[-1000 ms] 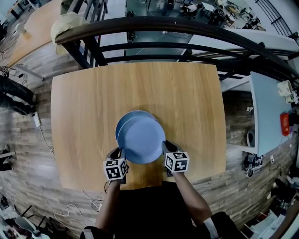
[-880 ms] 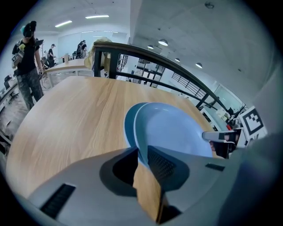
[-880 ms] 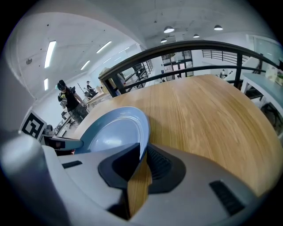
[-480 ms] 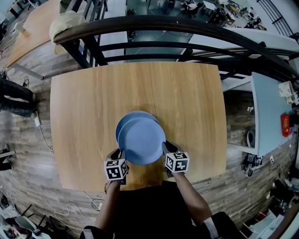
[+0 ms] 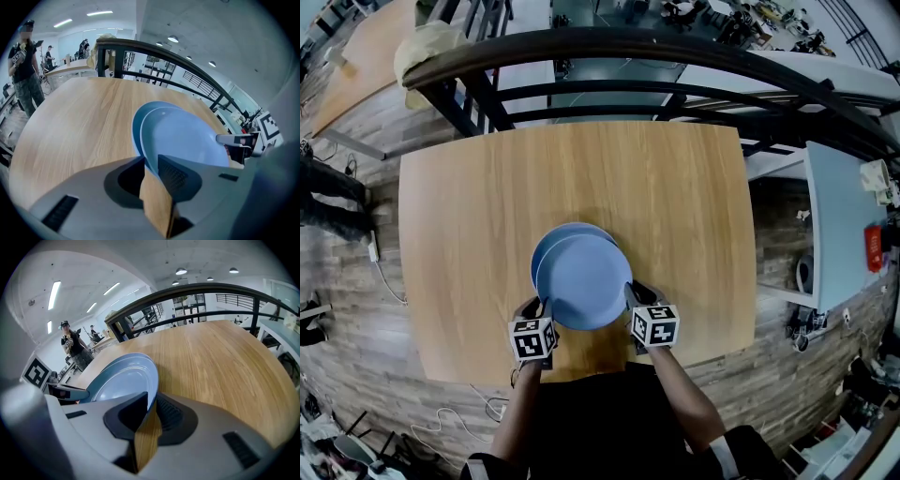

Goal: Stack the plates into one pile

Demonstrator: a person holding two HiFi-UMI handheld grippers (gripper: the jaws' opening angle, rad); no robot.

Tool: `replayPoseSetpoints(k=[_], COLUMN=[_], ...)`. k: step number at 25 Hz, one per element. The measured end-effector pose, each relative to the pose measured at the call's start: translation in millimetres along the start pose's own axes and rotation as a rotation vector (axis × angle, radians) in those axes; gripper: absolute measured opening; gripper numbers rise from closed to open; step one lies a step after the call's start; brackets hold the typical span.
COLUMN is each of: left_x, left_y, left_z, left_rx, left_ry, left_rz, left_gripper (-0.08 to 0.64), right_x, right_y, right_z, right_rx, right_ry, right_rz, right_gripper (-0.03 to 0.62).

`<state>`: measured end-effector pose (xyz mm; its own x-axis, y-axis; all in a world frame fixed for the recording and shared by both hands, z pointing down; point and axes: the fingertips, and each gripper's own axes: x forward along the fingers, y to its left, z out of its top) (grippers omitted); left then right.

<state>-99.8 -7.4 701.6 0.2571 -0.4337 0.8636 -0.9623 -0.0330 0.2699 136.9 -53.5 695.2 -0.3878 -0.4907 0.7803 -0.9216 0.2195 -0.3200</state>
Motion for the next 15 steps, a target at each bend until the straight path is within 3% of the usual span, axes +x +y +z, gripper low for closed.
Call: replayPoseSetpoints(k=[15], left_x=[1.8], left_y=[1.5], left_z=[4.6], left_rx=[0.013], left_ry=[-0.004], left_rz=[0.005], left_gripper=[0.139], right_x=[3.1], right_y=[1.2], right_z=[2.9], right_rx=[-0.004], right_ry=[-0.003], right_rz=[-0.004], right_gripper=[0.084])
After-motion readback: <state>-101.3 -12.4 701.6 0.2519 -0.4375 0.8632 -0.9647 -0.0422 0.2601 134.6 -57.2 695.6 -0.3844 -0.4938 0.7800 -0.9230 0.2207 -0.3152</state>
